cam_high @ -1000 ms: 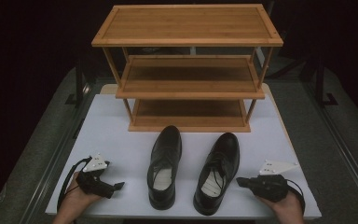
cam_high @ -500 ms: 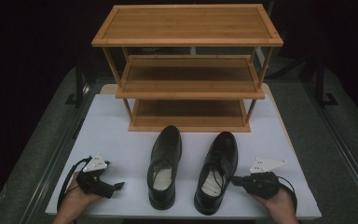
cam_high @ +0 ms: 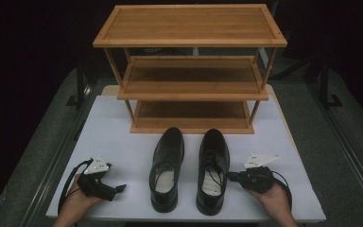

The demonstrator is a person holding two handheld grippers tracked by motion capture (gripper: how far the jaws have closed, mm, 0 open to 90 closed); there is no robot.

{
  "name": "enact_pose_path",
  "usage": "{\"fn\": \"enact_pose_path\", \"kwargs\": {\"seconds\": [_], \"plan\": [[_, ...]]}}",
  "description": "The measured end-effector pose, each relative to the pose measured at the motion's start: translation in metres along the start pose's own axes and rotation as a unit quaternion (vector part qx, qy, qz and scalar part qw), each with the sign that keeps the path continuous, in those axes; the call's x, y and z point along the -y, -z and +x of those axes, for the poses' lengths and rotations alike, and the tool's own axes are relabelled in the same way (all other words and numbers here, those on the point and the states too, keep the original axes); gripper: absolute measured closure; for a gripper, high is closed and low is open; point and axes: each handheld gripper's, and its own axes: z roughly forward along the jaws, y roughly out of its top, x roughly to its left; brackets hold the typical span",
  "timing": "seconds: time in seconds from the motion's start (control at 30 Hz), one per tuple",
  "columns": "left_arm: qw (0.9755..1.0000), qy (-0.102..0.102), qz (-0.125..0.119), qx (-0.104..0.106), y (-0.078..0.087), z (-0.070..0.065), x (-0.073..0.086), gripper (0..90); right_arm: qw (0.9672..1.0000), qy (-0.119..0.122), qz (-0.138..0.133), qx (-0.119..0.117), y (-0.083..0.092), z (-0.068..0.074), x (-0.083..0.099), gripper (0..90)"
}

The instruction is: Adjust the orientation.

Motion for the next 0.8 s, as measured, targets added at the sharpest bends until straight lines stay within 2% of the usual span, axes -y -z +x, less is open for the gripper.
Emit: {"fn": "enact_pose_path", "kwargs": {"seconds": [0.43,0.8], "plan": [[1.0,0.0,0.0,0.0,0.0,0.0,0.0,0.0,0.9999,-0.004,0.0,-0.01,-0.012,-0.002,-0.01,89.8],[1.0,0.0,0.0,0.0,0.0,0.0,0.0,0.0,0.9998,0.011,0.007,-0.013,-0.025,0.0,-0.023,89.8]]}}
